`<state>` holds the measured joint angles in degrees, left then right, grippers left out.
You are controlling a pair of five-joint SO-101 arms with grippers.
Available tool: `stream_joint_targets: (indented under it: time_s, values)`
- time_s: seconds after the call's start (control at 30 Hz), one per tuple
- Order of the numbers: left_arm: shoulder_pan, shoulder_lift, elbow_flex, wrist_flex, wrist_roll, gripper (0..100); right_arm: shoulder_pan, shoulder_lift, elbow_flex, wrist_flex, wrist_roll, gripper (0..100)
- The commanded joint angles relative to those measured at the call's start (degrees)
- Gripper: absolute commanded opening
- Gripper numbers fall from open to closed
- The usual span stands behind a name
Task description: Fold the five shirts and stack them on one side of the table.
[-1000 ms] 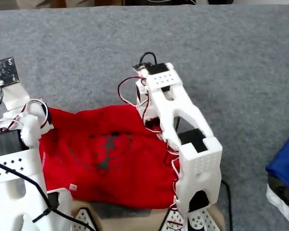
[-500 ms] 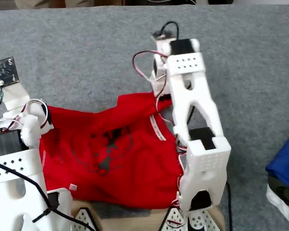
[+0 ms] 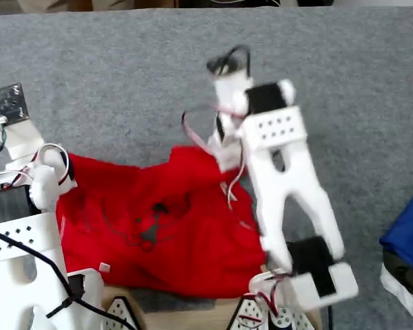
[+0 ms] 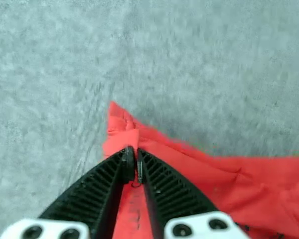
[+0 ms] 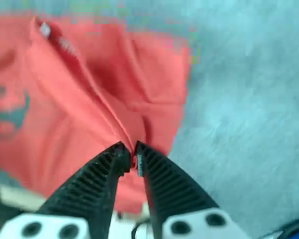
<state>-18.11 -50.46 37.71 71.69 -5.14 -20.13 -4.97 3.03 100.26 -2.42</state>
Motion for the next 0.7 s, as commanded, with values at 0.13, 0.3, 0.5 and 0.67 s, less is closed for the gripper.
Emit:
stream_joint_targets:
  time_s: [0.13,0.3,0.5,0.67]
  values:
    - [-0.62,-0.48,-2.73,5.89,-1.67,2,-1.27,-6.64,25.89,-9.49,0.53,0.5]
    - [-0.62,-0.48,-2.46,6.24,-1.67,2,-4.18,-6.99,32.92,-9.93,0.62,0.5]
    - [-0.62,-0.48,-2.46,6.07,-1.67,2,-6.29,-7.08,33.54,-10.02,0.62,9.7]
    - [-0.62,-0.40,-2.46,5.98,-1.67,2,-6.11,-7.08,32.31,-9.49,4.31,15.8]
